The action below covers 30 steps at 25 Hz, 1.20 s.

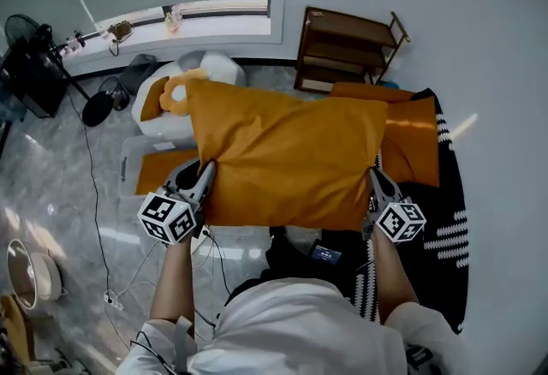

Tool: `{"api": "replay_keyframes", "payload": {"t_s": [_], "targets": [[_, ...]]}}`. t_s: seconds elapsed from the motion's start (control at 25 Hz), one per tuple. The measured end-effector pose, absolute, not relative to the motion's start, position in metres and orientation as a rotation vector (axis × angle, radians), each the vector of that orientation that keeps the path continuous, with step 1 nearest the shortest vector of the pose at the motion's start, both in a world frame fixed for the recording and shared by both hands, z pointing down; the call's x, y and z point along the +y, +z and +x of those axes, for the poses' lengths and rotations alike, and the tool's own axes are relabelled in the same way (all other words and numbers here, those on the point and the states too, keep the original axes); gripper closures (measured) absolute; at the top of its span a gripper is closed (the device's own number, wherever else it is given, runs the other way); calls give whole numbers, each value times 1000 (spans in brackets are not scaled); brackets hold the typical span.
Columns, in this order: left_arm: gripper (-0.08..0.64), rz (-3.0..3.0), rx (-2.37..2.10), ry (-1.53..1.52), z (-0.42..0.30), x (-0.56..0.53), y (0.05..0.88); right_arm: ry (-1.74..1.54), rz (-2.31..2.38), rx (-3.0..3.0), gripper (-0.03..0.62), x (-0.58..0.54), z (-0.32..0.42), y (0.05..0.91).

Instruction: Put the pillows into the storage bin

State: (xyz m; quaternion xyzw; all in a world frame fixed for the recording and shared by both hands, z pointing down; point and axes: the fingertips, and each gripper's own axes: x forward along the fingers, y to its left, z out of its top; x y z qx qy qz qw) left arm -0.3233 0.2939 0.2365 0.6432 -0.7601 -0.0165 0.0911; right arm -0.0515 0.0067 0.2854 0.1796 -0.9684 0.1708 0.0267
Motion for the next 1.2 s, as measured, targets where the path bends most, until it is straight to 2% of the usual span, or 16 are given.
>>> {"api": "replay_keyframes", "payload": {"t_s": [0.36,0.6,0.84,1.2], "targets": [[500,1556,-2476,-30,-424,351,260,549,131,-2993,563,2,-246,325],[500,1332,-2559,-33,-474,368,247,607,-130,-2967,563,-4,-349,317],[500,1136,-2661,-35,-504,408,254,634,-361,-2936,563,24,-428,332],[500,953,-2689,-65,-531,490,286,619,-536,-2846,563,99,-495,356]]}}
